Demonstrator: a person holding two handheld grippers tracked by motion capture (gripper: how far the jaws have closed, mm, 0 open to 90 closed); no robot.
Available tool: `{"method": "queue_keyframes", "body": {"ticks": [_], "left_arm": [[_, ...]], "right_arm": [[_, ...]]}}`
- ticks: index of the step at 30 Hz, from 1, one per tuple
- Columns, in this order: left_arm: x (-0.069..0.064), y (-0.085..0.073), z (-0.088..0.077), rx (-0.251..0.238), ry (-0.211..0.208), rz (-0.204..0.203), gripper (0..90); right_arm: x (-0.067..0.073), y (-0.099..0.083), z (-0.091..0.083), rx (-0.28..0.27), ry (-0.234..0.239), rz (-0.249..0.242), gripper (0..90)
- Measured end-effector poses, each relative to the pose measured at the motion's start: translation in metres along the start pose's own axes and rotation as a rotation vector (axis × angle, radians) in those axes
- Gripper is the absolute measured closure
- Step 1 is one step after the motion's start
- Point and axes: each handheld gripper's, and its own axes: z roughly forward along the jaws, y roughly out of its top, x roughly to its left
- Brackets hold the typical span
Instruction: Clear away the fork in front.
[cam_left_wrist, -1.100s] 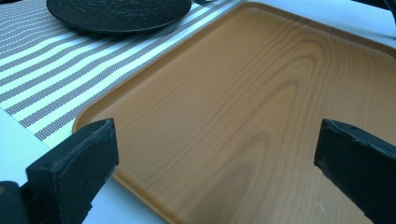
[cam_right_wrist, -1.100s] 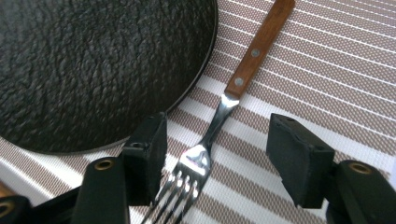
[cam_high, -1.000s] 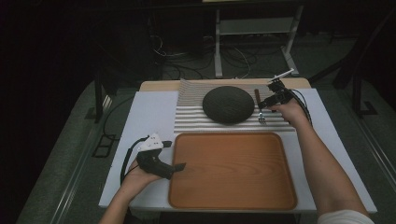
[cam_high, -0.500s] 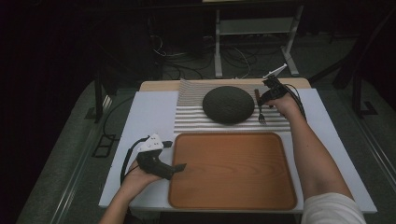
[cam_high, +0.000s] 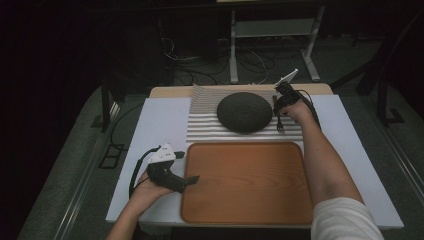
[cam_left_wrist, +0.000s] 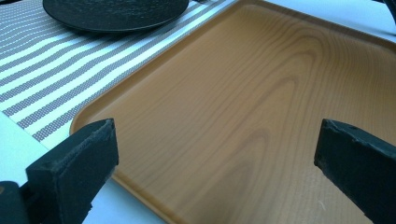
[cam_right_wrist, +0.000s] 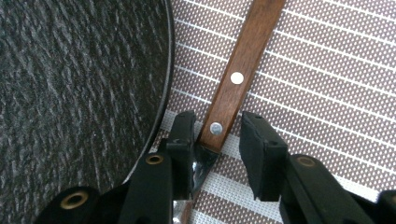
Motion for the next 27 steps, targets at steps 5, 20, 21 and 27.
{"method": "queue_keyframes", "body": {"ticks": [5, 20, 21, 27], "left_arm": [[0.0005, -0.0003, -0.0002, -0.001, 0.002, -0.003, 0.0], [0.0002, -0.0003, 0.0001, 0.003, -0.001, 0.003, 0.0], [0.0002, -0.0004, 0.0, 0.002, -0.001, 0.003, 0.0], [0.0006, -0.0004, 0.0003, 0.002, -0.004, 0.004, 0.0]], "right_arm": [[0.0031, 0.003, 0.0007, 0.024, -0.025, -0.006, 68.5], [0.0003, 0.0016, -0.0004, 0.03, -0.026, -0.016, 77.0], [0.0003, 0.0016, -0.0004, 0.03, -0.026, -0.016, 77.0], [-0.0065, -0.003, -0.0063, -0.001, -0.003, -0.003, 77.1]]}}
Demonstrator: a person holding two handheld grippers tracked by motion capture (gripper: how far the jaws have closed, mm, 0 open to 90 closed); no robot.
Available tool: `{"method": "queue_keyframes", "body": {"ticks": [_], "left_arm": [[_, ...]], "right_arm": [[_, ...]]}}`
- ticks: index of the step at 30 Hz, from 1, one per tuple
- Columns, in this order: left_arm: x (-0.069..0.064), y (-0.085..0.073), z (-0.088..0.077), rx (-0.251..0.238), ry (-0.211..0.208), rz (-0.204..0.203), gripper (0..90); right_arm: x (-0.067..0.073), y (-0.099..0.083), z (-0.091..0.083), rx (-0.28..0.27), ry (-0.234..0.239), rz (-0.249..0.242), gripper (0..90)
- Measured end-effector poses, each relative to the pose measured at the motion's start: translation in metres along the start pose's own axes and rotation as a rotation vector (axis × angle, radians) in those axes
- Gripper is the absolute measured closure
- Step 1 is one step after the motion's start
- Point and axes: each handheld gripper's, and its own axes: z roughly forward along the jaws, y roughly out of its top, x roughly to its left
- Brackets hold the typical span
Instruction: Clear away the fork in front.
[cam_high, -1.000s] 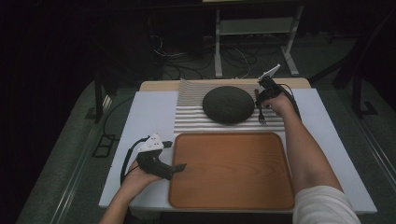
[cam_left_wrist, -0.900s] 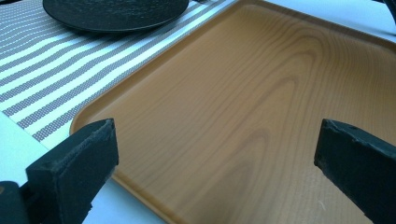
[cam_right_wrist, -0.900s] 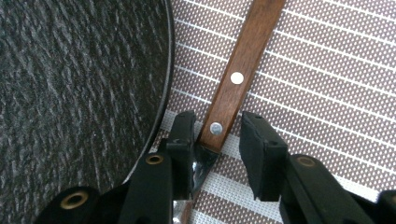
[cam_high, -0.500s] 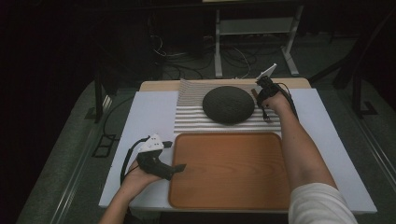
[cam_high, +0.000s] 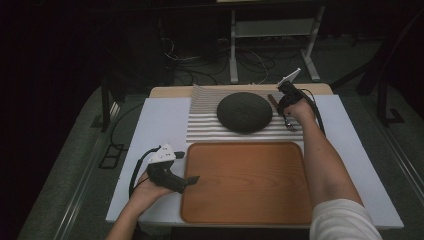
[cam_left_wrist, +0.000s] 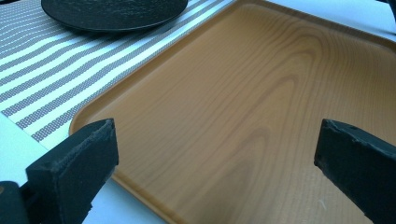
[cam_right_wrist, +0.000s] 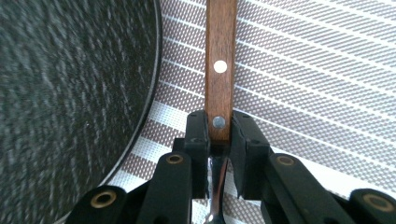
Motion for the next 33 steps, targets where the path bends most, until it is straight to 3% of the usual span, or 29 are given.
{"method": "queue_keyframes", "body": {"ticks": [7, 16, 21, 26, 27, 33], "left_arm": [[0.0, 0.0, 0.001, 0.001, 0.0, 0.0, 0.0], [-0.001, 0.0, 0.001, 0.003, 0.001, 0.001, 0.0], [0.0, 0.0, 0.002, 0.004, 0.001, -0.001, 0.0], [-0.002, 0.0, 0.002, 0.004, 0.004, 0.002, 0.0], [-0.002, 0.0, 0.002, 0.004, 0.005, 0.002, 0.0], [-0.001, -0.001, 0.002, 0.0, 0.006, -0.001, 0.0]], "right_arm": [[-0.012, -0.011, -0.025, -0.083, 0.048, 0.018, 77.4], [-0.015, -0.032, -0.063, -0.204, 0.096, -0.012, 77.4], [-0.007, -0.052, -0.083, -0.28, 0.158, -0.061, 77.4], [0.001, -0.064, -0.092, -0.32, 0.191, -0.103, 77.4], [0.005, -0.072, -0.096, -0.34, 0.222, -0.117, 77.4], [0.015, -0.09, -0.105, -0.392, 0.28, -0.151, 77.4]]}}
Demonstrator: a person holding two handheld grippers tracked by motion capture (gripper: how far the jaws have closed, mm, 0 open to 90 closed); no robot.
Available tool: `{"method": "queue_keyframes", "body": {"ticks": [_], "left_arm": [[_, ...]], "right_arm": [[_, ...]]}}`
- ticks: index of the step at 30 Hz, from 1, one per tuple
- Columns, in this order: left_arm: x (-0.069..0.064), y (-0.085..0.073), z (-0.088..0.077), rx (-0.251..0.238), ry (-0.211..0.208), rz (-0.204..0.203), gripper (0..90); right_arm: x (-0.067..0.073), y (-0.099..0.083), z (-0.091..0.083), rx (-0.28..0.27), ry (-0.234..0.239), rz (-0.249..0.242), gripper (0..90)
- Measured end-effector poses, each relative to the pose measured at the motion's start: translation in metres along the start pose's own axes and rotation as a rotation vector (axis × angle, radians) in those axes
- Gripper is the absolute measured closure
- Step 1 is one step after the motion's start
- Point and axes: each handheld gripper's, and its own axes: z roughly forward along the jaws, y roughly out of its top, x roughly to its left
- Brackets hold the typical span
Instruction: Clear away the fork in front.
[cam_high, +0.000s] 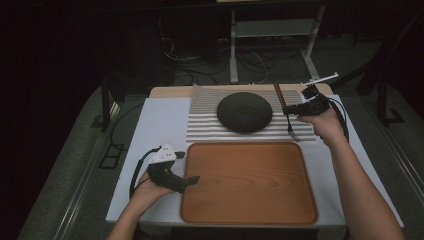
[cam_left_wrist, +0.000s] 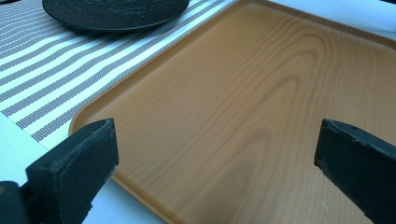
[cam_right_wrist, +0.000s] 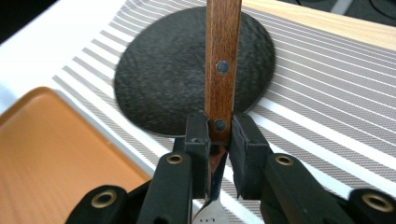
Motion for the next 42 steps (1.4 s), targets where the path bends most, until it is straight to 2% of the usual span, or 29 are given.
{"method": "queue_keyframes", "body": {"ticks": [3, 4, 6, 7, 12, 13, 17, 18, 23, 24, 27, 29, 33, 34, 39, 42], "left_arm": [[0.0, 0.0, 0.0, -0.001, 0.003, 0.0, 0.0], [0.0, 0.0, 0.0, -0.001, 0.007, -0.001, 0.0], [0.0, 0.0, 0.0, 0.0, 0.007, -0.002, 0.0], [0.0, 0.0, 0.0, 0.0, 0.008, -0.004, 0.0], [0.0, 0.0, 0.001, -0.003, 0.01, -0.004, 0.0], [-0.001, 0.0, 0.001, -0.001, 0.013, -0.003, 0.0], [-0.001, 0.001, 0.001, -0.004, 0.014, -0.004, 0.0], [-0.002, 0.001, 0.001, -0.007, 0.016, -0.006, 0.0], [-0.003, 0.001, 0.002, -0.001, 0.017, -0.003, 0.0], [-0.003, 0.001, 0.002, 0.003, 0.02, -0.004, 0.0], [-0.003, 0.001, 0.003, 0.001, 0.019, -0.005, 0.0], [-0.003, 0.001, 0.002, -0.002, 0.016, -0.006, 0.0], [-0.004, 0.0, 0.003, -0.002, 0.013, -0.001, 0.0], [-0.003, 0.0, 0.003, -0.002, 0.012, -0.003, 0.0], [-0.004, 0.0, 0.004, 0.002, 0.008, -0.005, 0.0], [-0.004, 0.0, 0.004, -0.007, 0.013, -0.006, 0.0]], "right_arm": [[0.006, -0.003, -0.003, -0.011, 0.018, -0.016, 77.4], [0.012, -0.007, -0.006, -0.031, 0.034, -0.041, 77.3], [0.014, -0.008, -0.007, -0.041, 0.045, -0.048, 77.4], [0.02, -0.012, -0.011, -0.061, 0.056, -0.058, 77.3], [0.03, -0.019, -0.015, -0.076, 0.073, -0.087, 77.4], [0.037, -0.025, -0.018, -0.092, 0.082, -0.1, 77.4], [0.042, -0.031, -0.021, -0.123, 0.1, -0.105, 77.4], [0.048, -0.035, -0.023, -0.145, 0.114, -0.112, 77.3], [0.059, -0.042, -0.023, -0.144, 0.135, -0.146, 77.4], [0.065, -0.047, -0.022, -0.144, 0.155, -0.155, 77.4], [0.071, -0.053, -0.02, -0.142, 0.166, -0.17, 77.3], [0.078, -0.062, -0.017, -0.152, 0.192, -0.181, 77.4], [0.086, -0.071, -0.014, -0.149, 0.22, -0.188, 77.3], [0.092, -0.077, -0.012, -0.141, 0.23, -0.198, 77.4], [0.101, -0.087, -0.008, -0.126, 0.264, -0.184, 77.3], [0.11, -0.097, -0.008, -0.123, 0.278, -0.193, 77.3]]}}
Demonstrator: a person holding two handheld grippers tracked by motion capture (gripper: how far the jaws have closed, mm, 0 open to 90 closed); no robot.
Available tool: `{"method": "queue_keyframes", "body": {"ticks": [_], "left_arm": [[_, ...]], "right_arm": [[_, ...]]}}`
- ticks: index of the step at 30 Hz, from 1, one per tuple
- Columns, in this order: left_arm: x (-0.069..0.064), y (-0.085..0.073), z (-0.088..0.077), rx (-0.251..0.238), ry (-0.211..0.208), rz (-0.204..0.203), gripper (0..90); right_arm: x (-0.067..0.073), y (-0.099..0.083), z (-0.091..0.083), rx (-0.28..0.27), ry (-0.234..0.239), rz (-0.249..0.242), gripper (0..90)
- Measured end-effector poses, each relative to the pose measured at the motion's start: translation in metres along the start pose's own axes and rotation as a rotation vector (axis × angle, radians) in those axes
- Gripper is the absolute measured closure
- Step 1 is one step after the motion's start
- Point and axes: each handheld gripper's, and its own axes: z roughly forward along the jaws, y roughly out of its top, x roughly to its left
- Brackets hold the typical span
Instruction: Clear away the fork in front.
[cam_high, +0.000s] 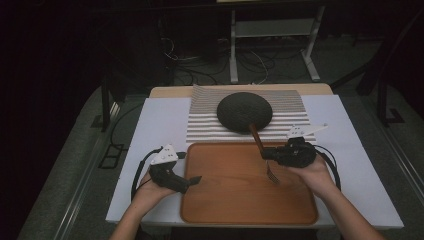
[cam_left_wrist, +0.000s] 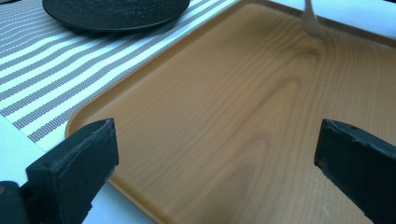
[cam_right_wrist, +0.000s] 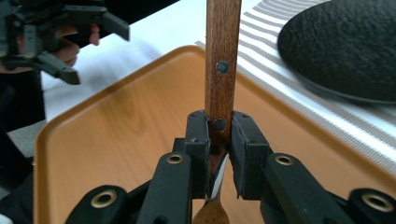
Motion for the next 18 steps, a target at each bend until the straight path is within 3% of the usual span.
{"method": "queue_keyframes", "body": {"ticks": [6, 18], "left_arm": [[0.001, -0.002, 0.001, 0.003, -0.006, -0.005, 0.0], [0.003, 0.003, 0.003, -0.011, -0.016, -0.014, 0.0]], "right_arm": [[0.013, -0.014, 0.001, -0.002, 0.023, -0.001, 77.3], [0.012, -0.015, 0.006, 0.004, 0.02, -0.015, 77.3]]}}
